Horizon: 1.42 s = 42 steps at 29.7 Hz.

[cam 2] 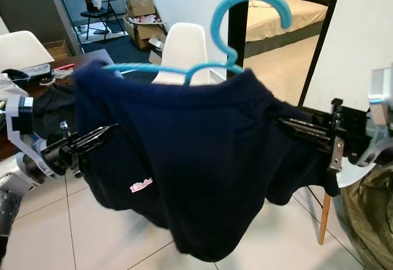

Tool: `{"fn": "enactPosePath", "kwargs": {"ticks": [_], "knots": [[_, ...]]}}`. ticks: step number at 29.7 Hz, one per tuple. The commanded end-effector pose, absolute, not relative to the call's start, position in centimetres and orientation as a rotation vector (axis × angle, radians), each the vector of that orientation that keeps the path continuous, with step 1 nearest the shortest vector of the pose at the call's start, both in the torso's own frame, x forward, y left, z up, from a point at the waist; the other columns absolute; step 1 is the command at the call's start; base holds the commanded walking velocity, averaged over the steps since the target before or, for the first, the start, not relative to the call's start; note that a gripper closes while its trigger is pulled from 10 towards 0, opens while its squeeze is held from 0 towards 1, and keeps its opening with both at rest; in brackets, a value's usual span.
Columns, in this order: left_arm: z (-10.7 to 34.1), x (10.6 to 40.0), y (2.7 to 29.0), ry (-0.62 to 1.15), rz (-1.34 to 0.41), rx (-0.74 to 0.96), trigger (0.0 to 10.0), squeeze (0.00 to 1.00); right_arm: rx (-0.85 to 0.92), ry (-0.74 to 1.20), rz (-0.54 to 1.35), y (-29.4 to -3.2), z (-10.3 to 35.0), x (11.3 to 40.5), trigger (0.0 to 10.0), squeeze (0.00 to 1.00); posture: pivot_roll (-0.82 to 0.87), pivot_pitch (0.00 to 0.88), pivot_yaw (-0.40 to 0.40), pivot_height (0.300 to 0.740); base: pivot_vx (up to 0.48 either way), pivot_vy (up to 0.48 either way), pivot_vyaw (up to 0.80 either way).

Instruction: Hang hanger

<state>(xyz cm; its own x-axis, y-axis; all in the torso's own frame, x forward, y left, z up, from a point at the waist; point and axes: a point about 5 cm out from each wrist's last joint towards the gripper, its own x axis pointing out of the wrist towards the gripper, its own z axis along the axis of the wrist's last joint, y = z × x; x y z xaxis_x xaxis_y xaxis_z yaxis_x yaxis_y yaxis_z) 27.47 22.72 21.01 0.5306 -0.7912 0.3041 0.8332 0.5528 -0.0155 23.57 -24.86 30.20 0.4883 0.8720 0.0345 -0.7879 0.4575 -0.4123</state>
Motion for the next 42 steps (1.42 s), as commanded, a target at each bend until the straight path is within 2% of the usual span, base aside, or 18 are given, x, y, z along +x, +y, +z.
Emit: {"fn": "enactPosePath", "kwargs": {"ticks": [1, 5, 7, 13, 23, 24, 25, 26, 27, 28, 29, 30, 31, 33, 36, 38, 39, 42], "knots": [[21.2, 27.4, 23.1, -0.274, -0.957, -0.145, 0.0, 0.00, -0.365, -0.258, 1.006, -24.8, 30.2, 24.0, 0.0, 0.00, -0.04, 0.000, 0.039, 0.740, 0.000, 0.000, 0.00], [21.4, 27.5, 23.4, -0.283, -0.934, -0.137, 0.0, 0.00, -0.358, -0.195, 0.962, -25.0, 29.4, 24.6, 0.0, 0.00, -0.04, 0.000, 0.036, 0.740, 0.000, 0.000, 0.00], [21.6, 27.7, 24.0, -0.306, -0.876, -0.126, 0.0, 0.00, -0.372, -0.059, 0.872, -25.7, 27.2, 25.8, 0.0, 0.00, -0.04, 0.000, 0.035, 0.740, 0.000, 0.000, 0.00], [21.9, 28.0, 25.5, -0.357, -0.734, -0.116, 0.0, 0.00, -0.327, 0.044, 0.728, -27.5, 25.3, 26.5, 0.0, 0.00, -0.04, 0.000, 0.034, 0.740, 0.000, 0.000, 0.00], [21.5, 28.1, 25.9, -0.371, -0.664, -0.133, 0.0, 0.00, -0.251, 0.059, 0.550, -29.6, 24.8, 27.5, 0.0, 0.00, -0.03, 0.000, 0.037, 0.740, 0.000, 0.000, 0.00], [20.8, 28.0, 25.0, -0.350, -0.686, -0.160, 0.0, 0.00, -0.220, -0.018, 0.552, -29.2, 25.3, 27.7, 0.0, 0.00, -0.03, 0.000, 0.037, 0.740, 0.000, 0.000, 0.00], [19.7, 27.9, 23.5, -0.312, -0.743, -0.180, 1.1, 0.00, -0.169, -0.123, 0.592, -28.2, 26.0, 27.7, 0.0, 0.00, -0.03, 0.000, 0.038, 0.740, 0.000, 0.000, 0.00], [18.7, 27.7, 21.8, -0.278, -0.799, -0.213, 3.0, 0.00, -0.110, -0.229, 0.654, -26.9, 26.8, 27.4, 0.0, 0.00, -0.03, 0.000, 0.037, 0.740, 0.000, 0.000, 0.00], [18.7, 27.7, 21.8, -0.278, -0.799, -0.213, 3.0, 0.00, -0.110, -0.229, 0.654, -26.9, 26.8, 27.4, 0.0, 0.00, -0.03, 0.000, 0.037, 0.740, 0.000, 0.000, 0.00], [18.1, 27.6, 20.7, -0.259, -0.835, -0.234, 4.6, 0.00, -0.073, -0.294, 0.694, -26.1, 27.3, 27.2, 0.0, 0.00, -0.03, 0.000, 0.037, 0.740, 0.000, 0.000, 0.00], [18.1, 27.6, 20.7, -0.259, -0.835, -0.234, 4.6, 0.00, -0.073, -0.294, 0.694, -26.1, 27.3, 27.2, 0.0, 0.00, -0.03, 0.000, 0.037, 0.740, 0.000, 0.000, 0.00], [17.5, 27.4, 19.4, -0.234, -0.878, -0.247, 6.2, 0.00, -0.033, -0.342, 0.731, -25.3, 27.6, 27.0, 0.0, 0.00, -0.03, 0.000, 0.039, 0.740, 0.000, 0.000, 0.00], [17.0, 27.2, 18.0, -0.214, -0.918, -0.262, 10.0, 0.00, 0.003, -0.373, 0.773, -24.3, 27.5, 26.8, 0.0, 0.00, -0.03, 0.000, 0.039, 0.740, 0.000, 0.000, 0.00], [17.0, 27.2, 18.0, -0.214, -0.918, -0.262, 10.0, 0.00, 0.003, -0.373, 0.773, -24.3, 27.5, 26.8, 0.0, 0.00, -0.03, 0.000, 0.039, 0.740, 0.000, 0.000, 0.00], [16.8, 27.0, 16.0, -0.205, -0.974, -0.281, 10.0, 0.00, 0.025, -0.368, 0.828, -22.5, 26.7, 26.9, 0.0, 0.00, -0.03, 0.000, 0.040, 0.740, 0.000, 0.000, 0.00], [16.8, 27.0, 16.0, -0.205, -0.974, -0.281, 10.0, 0.00, 0.025, -0.368, 0.828, -22.5, 26.7, 26.9, 0.0, 0.00, -0.03, 0.000, 0.040, 0.740, 0.000, 0.000, 0.00], [17.1, 26.9, 15.9, -0.207, -0.997, -0.294, 10.0, 1.00, 0.010, -0.312, 0.809, -22.1, 25.7, 27.6, 0.0, 0.00, -0.03, 0.000, 0.040, 0.740, 0.000, 0.000, 0.00], [17.5, 26.5, 16.0, -0.201, -1.046, -0.282, 10.0, 1.00, -0.004, -0.263, 0.782, -22.0, 24.9, 28.2, 0.0, 0.00, -0.03, 0.000, 0.039, 0.740, 0.000, 0.000, 0.00]]}}
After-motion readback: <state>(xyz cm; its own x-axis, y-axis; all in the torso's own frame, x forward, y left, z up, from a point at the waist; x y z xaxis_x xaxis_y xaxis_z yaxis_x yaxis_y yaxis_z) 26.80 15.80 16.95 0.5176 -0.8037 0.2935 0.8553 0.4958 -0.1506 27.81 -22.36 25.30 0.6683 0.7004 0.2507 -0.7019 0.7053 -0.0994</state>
